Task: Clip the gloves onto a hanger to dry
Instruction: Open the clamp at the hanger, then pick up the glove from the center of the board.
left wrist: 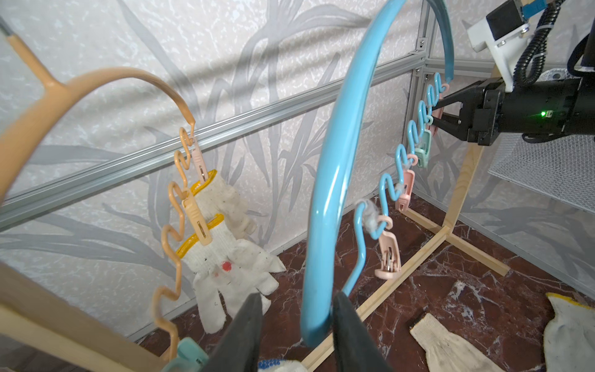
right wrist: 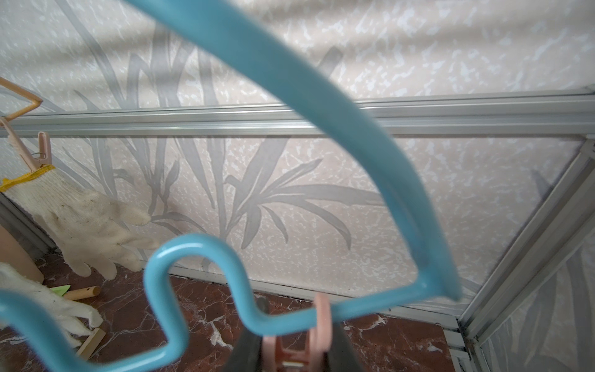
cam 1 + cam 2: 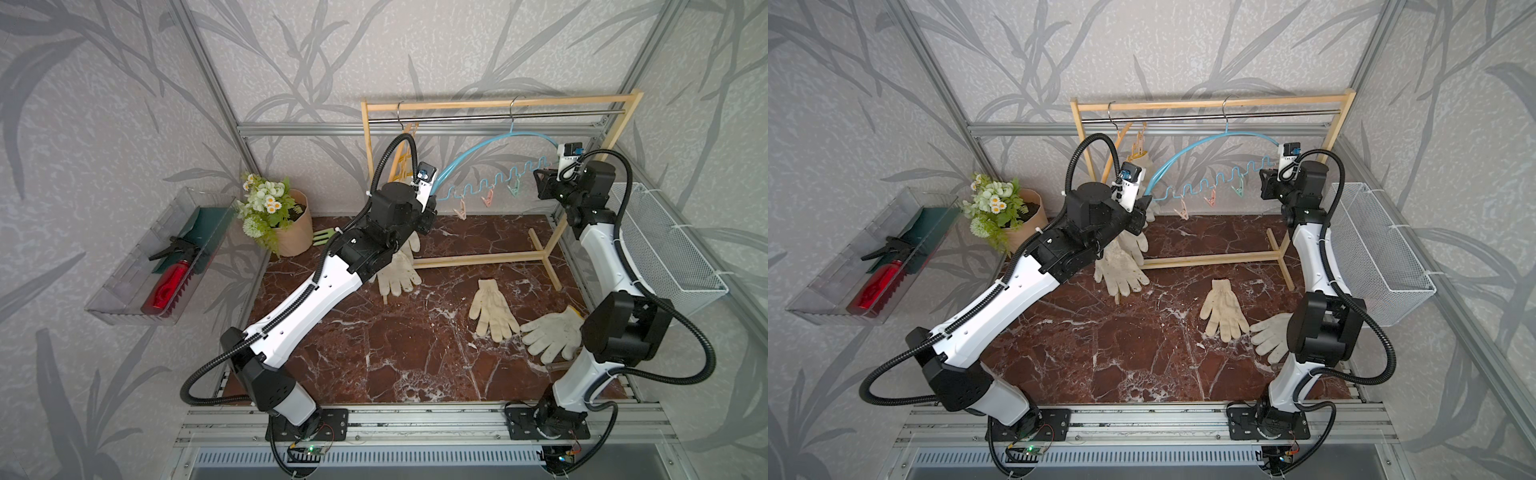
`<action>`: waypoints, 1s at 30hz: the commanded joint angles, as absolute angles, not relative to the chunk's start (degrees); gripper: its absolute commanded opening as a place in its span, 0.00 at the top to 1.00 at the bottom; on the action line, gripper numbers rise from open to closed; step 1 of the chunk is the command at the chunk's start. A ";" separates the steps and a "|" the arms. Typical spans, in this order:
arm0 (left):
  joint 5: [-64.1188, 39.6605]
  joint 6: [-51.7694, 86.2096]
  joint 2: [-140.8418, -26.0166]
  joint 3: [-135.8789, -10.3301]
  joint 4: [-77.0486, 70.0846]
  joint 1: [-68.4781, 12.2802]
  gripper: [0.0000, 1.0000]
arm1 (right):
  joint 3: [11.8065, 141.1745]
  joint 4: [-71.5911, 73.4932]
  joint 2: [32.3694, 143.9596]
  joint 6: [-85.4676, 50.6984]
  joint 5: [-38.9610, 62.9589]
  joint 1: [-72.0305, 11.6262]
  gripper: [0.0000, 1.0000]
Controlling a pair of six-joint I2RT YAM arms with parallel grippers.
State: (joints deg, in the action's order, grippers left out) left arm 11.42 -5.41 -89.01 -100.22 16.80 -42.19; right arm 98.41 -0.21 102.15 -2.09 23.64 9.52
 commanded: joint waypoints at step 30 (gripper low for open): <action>8.98 21.17 -117.35 -94.56 14.08 -60.28 0.62 | 88.67 5.97 91.42 -9.41 23.56 8.61 0.78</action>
